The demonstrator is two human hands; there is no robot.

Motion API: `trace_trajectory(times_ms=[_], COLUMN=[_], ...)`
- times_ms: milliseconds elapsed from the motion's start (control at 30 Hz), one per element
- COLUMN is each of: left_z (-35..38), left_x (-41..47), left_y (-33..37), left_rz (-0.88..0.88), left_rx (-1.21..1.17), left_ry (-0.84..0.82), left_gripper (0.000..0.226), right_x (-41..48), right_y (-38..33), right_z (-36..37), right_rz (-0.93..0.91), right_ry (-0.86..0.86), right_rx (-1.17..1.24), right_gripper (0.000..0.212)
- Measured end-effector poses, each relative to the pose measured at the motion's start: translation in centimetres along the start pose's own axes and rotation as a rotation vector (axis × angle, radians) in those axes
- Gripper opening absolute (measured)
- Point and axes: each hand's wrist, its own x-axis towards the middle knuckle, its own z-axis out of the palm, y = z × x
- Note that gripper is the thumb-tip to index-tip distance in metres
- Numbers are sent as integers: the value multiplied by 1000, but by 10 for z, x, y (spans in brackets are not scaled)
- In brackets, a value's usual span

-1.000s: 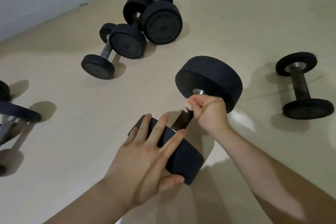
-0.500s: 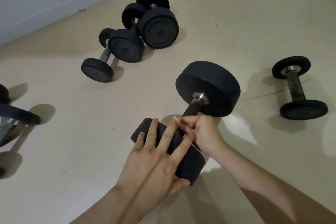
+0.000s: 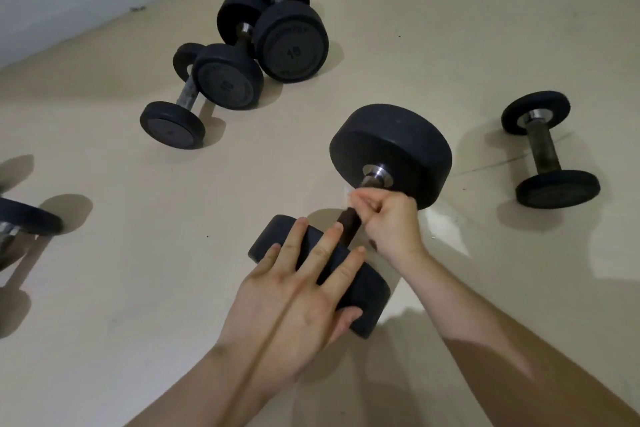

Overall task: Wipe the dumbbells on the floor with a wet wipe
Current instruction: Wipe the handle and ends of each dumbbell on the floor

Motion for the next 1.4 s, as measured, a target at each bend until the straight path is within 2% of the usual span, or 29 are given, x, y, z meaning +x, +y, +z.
trace_trajectory(times_ms=[67, 100, 200, 267, 367, 400, 500, 534, 567, 634, 667, 734, 800, 867, 934, 1034, 1101, 1201, 1267, 1334, 1401], left_z=[-1, -1, -1, -1, -3, -4, -3, -2, -1, -1, -1, 0, 0, 7, 13, 17, 18, 18, 17, 17, 16], left_x=[0, 0, 0, -1, -2, -2, 1, 1, 2, 5, 8, 14, 17, 18, 18, 19, 19, 18, 18, 18, 17], left_y=[0, 1, 5, 4, 0, -1, -1, -2, -4, -10, -13, -19, -20, -18, -13, -9, -6, -3, 0, 5, 11], left_rz=[4, 4, 14, 51, 116, 128, 163, 179, 197, 225, 219, 171, 119, 110, 80, 10, -6, -22, -18, -1, 16], left_rx=[-7, -6, -1, 6, 1, 2, 56, 61, 46, -23, -66, -165, -262, -337, -415, -497, -497, -485, -461, -430, -408], left_ry=[3, 10, 29, 49, 90, 105, 122, 128, 134, 155, 170, 203, 239, 275, 308, 321, 318, 324, 346, 349, 352], left_gripper=[64, 64, 62, 59, 53, 52, 48, 49, 49, 48, 46, 41, 35, 32, 30, 27, 26, 26, 26, 25, 25], right_x=[-14, -10, 20, 14, -15, -12, 6, 4, -2, -22, -25, -23, -16, -15, -15, -15, -5, 13, 20, 13, -10], right_y=[0, 2, 9, 9, 8, 6, 3, -2, -3, -12, -15, -19, -21, -19, -11, 2, 13, 20, 26, 32, 30], right_z=[3, 1, -9, -8, -1, -3, -11, -9, -6, -3, -4, -12, -17, -18, -22, -20, -12, -16, -25, -29, -28], right_rz=[-9, -37, -3, -6, 1, 13, 84, 107, 134, 178, 180, 126, 58, -100, -209, -309, -365, -197, -133, -134, -184], right_ry=[-229, -267, 48, 69, -251, -237, 92, 129, 91, -123, -172, -156, -140, -173, -181, -187, -114, 72, 179, 200, 132], right_rx=[22, -30, -45, -38, -2, -18, -113, -99, -67, 35, 106, 110, -86, -448, -533, -518, -482, -347, -374, -414, -314], right_gripper=[15, 16, 15, 13, 14, 15, 14, 14, 15, 18, 17, 17, 16, 17, 18, 19, 13, 17, 17, 18, 14])
